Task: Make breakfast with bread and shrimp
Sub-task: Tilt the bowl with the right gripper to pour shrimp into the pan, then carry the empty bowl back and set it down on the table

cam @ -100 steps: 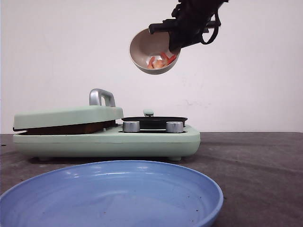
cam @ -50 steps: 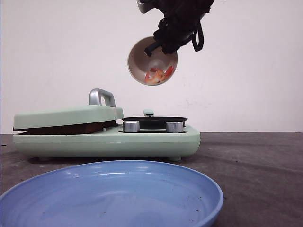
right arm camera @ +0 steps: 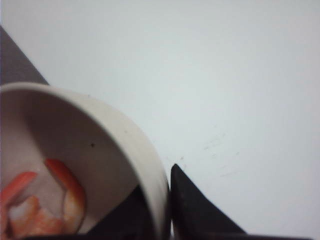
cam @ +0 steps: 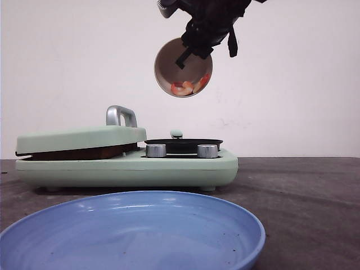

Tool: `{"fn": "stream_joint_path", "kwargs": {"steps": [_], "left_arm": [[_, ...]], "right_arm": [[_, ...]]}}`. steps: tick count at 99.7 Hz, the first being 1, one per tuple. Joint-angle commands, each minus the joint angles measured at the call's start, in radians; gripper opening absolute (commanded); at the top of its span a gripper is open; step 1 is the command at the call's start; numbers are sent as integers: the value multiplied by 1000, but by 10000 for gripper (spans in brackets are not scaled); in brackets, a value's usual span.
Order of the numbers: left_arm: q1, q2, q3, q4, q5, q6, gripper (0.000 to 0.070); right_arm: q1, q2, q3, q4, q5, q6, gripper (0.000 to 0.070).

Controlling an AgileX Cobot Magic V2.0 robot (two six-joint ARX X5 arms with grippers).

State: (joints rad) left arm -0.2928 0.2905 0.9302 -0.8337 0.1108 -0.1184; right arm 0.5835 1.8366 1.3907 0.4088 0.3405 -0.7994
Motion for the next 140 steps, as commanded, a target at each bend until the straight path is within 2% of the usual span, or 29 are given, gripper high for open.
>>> {"fn": "stream_joint_path", "kwargs": {"steps": [1, 18, 62, 78, 87, 101, 111, 119, 127, 133, 140], "left_arm": [[-4, 5, 11, 10, 3, 1, 10], [-4, 5, 11, 10, 3, 1, 10], [-4, 5, 11, 10, 3, 1, 10], [-4, 5, 11, 8, 6, 1, 10], [-4, 5, 11, 7, 7, 1, 10], [-4, 5, 11, 8, 18, 0, 10], [-4, 5, 11, 8, 23, -4, 10], [-4, 5, 11, 8, 31, -6, 10], [-4, 5, 11, 10, 32, -6, 10], [-4, 5, 11, 13, 32, -6, 10], [-4, 5, 11, 16, 32, -6, 10]], "right_arm": [[14, 34, 24, 20, 2, -65, 0], [17, 53, 24, 73, 31, -132, 0], [19, 53, 24, 245, 27, -328, 0], [19, 53, 24, 272, 23, -349, 0], [19, 53, 24, 270, 31, -324, 0], [17, 45, 25, 255, 119, -209, 7], [-2, 3, 25, 143, 183, -70, 8], [-34, -52, 25, -8, 190, 101, 8], [-85, -120, 25, -212, 192, 326, 8], [-137, -168, 25, -381, 163, 493, 8], [-220, -212, 25, -568, 84, 676, 8]]}}
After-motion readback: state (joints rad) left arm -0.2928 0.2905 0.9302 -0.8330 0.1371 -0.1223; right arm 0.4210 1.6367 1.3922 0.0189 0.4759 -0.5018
